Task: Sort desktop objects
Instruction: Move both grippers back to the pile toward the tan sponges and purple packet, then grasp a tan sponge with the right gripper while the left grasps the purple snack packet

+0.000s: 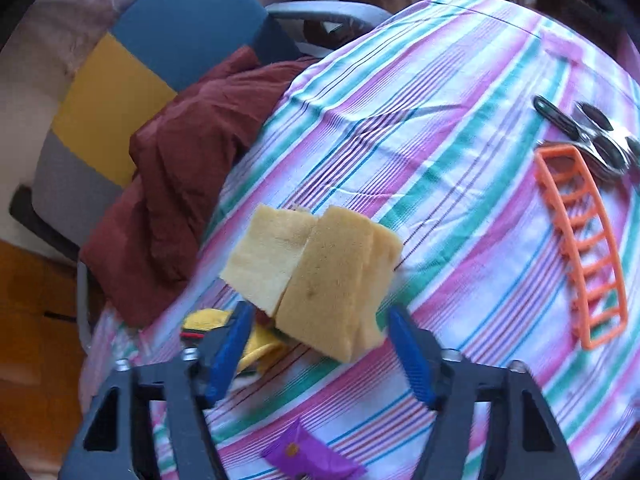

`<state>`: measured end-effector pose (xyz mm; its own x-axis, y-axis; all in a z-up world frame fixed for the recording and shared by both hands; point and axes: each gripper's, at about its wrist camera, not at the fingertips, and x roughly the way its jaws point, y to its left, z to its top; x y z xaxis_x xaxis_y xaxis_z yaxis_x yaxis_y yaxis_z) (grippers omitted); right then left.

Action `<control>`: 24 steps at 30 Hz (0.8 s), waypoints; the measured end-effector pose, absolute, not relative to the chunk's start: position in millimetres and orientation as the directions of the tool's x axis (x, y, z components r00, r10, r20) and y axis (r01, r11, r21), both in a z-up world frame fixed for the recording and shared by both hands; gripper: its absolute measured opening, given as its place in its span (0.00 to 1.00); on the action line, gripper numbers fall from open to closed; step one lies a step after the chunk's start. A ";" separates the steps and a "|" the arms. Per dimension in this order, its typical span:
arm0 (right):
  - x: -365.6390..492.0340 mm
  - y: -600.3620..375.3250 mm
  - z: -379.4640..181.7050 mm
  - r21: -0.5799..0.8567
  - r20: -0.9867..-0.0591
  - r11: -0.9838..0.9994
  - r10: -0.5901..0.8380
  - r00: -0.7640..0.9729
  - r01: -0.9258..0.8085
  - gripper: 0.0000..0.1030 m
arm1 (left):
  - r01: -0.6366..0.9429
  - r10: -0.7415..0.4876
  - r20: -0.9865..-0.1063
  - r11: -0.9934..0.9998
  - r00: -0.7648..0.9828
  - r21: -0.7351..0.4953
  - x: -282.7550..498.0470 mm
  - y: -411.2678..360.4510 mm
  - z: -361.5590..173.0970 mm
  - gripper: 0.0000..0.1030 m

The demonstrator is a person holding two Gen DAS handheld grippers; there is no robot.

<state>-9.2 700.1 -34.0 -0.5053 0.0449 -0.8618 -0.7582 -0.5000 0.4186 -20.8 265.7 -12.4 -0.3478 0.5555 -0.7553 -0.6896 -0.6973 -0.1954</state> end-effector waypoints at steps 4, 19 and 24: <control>-18.8 703.1 -45.3 0.405 -0.875 -0.525 0.015 -0.484 -0.748 0.59 | -0.703 0.558 -0.765 -0.682 -0.323 -0.201 -24.1 281.5 -19.1 0.47; -22.0 708.9 -48.9 0.395 -0.882 -0.544 0.000 -0.470 -0.741 0.51 | -0.768 0.583 -0.792 -0.587 -0.181 -0.256 -30.0 359.5 -49.6 0.48; -16.7 704.3 -45.9 0.390 -0.888 -0.560 -0.020 -0.459 -0.730 0.52 | -0.782 0.582 -0.803 -0.557 -0.128 -0.279 -33.4 384.7 -61.2 0.48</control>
<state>-16.8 704.3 -45.9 -0.4592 -0.0203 -0.8881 -0.7303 -0.5605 0.3904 -33.4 384.7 -61.2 -0.1278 0.5816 -0.8034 -0.7822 -0.5571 -0.2789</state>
